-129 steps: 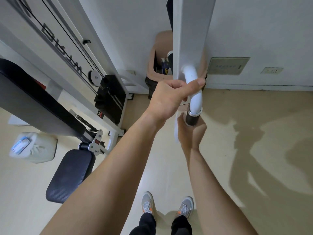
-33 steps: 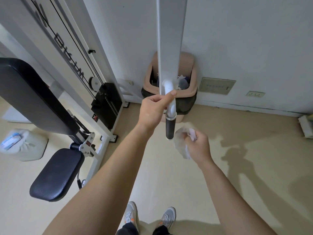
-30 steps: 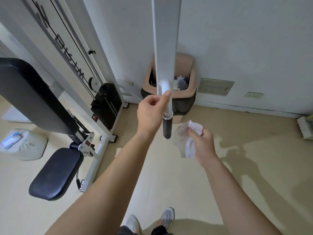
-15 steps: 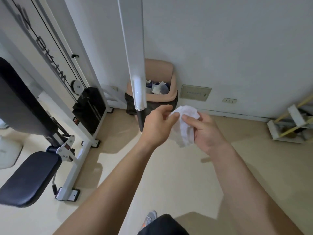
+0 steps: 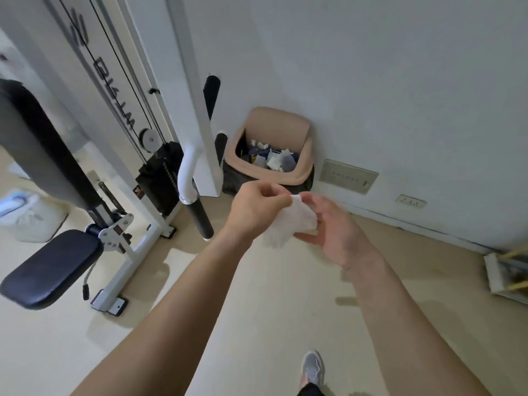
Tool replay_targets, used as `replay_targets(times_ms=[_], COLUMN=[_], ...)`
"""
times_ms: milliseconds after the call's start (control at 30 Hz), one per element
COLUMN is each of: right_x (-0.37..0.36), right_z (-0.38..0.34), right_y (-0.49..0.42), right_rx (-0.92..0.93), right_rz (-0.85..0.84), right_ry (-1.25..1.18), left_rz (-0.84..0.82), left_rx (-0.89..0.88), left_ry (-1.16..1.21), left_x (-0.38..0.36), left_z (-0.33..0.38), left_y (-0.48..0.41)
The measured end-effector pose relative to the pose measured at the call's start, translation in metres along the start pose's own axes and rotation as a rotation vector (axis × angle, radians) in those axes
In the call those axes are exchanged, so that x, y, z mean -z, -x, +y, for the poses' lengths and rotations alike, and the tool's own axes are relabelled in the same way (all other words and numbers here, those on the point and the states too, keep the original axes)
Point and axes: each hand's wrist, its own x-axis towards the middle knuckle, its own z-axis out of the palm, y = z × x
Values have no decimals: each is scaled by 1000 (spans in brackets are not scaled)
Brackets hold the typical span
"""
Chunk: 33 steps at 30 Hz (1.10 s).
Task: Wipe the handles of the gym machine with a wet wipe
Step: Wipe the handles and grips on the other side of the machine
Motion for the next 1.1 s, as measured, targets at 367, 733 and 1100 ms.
replay_targets(times_ms=[367,733,1100], right_x=[95,67,-67], right_z=[-79,-136,-183], right_y=[-88,-183,-295], right_rx=[-19,-34,24], right_rz=[-30,-618,-774], right_ry=[406,269,388], left_rz=[77,571,977], left_rx=[235,-99,-15], left_ry=[91,-441,-1213], left_x=[-82,-33,71], left_z=[62,106,165], left_y=[-69,-139,-233])
